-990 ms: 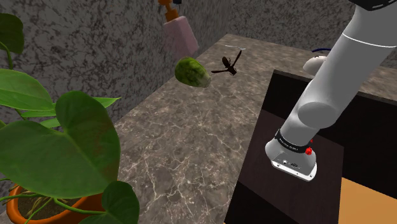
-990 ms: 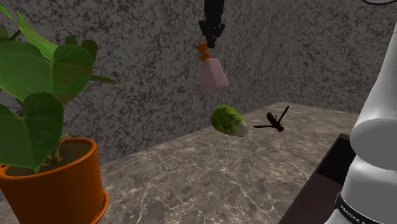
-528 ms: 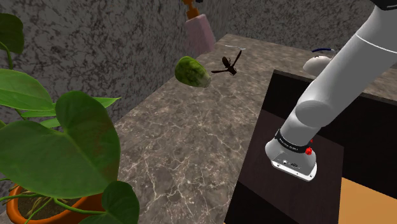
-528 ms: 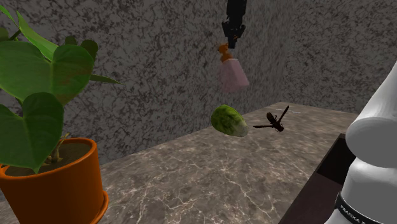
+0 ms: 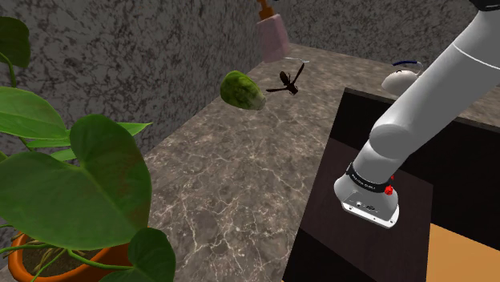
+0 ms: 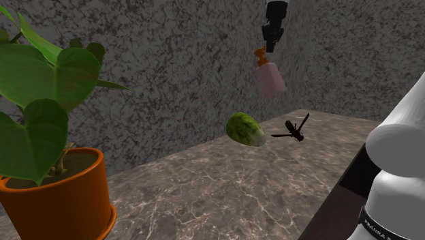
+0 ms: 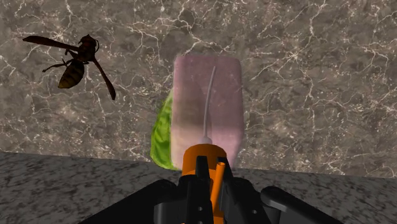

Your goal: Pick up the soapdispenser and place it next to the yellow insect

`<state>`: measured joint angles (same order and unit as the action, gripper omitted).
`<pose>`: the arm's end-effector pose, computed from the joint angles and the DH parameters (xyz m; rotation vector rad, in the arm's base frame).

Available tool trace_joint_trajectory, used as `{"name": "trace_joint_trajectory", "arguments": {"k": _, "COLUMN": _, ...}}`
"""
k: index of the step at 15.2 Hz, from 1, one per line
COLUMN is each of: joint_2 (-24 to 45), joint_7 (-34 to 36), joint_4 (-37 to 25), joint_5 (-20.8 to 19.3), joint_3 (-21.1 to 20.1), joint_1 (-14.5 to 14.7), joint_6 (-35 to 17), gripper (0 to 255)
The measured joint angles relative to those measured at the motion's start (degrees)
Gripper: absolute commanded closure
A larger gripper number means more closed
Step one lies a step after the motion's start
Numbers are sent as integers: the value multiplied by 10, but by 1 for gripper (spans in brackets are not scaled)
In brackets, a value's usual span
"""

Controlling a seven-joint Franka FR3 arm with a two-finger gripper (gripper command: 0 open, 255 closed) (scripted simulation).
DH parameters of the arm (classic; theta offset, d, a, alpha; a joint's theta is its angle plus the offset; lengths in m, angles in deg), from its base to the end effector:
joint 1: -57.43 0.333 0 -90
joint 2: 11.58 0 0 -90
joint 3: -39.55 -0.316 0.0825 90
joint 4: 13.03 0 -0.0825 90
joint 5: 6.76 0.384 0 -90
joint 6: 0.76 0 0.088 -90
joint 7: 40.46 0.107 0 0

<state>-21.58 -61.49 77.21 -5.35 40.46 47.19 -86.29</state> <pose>0.4795 -0.0926 0.7065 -3.1253 -0.2751 -0.1511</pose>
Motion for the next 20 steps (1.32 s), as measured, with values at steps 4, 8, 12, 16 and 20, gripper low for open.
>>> {"name": "trace_joint_trajectory", "arguments": {"k": 4, "joint_2": -2, "joint_7": -57, "joint_4": 5, "joint_5": -1, "joint_3": 34, "joint_1": -22, "joint_6": -1, "gripper": 255}}
{"name": "trace_joint_trajectory", "arguments": {"k": 8, "joint_2": 7, "joint_7": -115, "joint_4": -8, "joint_5": -1, "joint_3": 70, "joint_1": -46, "joint_6": 4, "gripper": 255}}
{"name": "trace_joint_trajectory", "arguments": {"k": 12, "joint_2": 31, "joint_7": -176, "joint_4": -38, "joint_5": 3, "joint_3": 108, "joint_1": -70, "joint_6": 12, "gripper": 255}}
{"name": "trace_joint_trajectory", "arguments": {"k": 16, "joint_2": 63, "joint_7": -230, "joint_4": -72, "joint_5": 12, "joint_3": 139, "joint_1": -93, "joint_6": 19, "gripper": 255}}
{"name": "trace_joint_trajectory", "arguments": {"k": 20, "joint_2": 111, "joint_7": -295, "joint_4": -130, "joint_5": 30, "joint_3": 176, "joint_1": -126, "joint_6": 35, "gripper": 255}}
